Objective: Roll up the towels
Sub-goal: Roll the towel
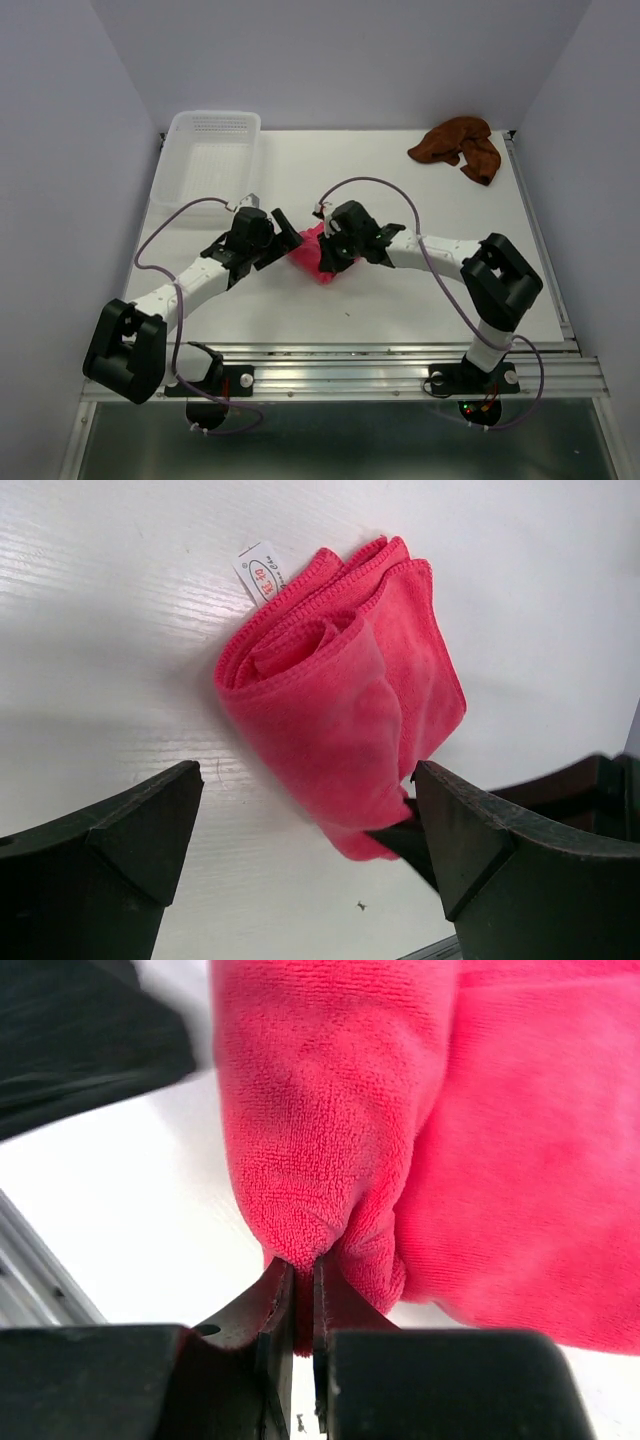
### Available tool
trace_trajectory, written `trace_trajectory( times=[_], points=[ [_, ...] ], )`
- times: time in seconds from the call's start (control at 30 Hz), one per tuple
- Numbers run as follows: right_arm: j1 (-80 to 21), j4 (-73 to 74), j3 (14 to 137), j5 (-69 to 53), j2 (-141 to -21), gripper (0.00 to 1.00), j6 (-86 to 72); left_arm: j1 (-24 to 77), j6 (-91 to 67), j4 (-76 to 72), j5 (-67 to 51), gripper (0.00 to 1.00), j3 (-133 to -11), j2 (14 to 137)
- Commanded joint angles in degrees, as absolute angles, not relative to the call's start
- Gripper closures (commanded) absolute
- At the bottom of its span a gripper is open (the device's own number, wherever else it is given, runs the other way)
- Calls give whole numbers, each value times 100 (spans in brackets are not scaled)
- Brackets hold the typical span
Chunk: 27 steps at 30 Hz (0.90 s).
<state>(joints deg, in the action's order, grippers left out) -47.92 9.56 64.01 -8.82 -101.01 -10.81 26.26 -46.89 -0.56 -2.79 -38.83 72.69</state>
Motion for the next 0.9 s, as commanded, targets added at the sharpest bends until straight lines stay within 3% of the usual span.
trace_trajectory(
  times=[0.0,0.1,0.47,0.87],
  points=[
    [-4132,976,6390,-2493,-10116,97,-2134,2645,-4737,-97,-316,1,-3771,6987],
    [-3640,792,6399,-3443,-10335,99,-2522,2637,-4693,-123,-404,1,-3771,6970],
    [-2655,-402,6153,-5175,-10951,99,-4155,2654,-4474,-886,-1098,1,-3691,7312],
    [-1996,-712,5906,-5581,-11285,99,-4676,2698,-4421,-1626,-1485,1,-4218,8349]
  ],
)
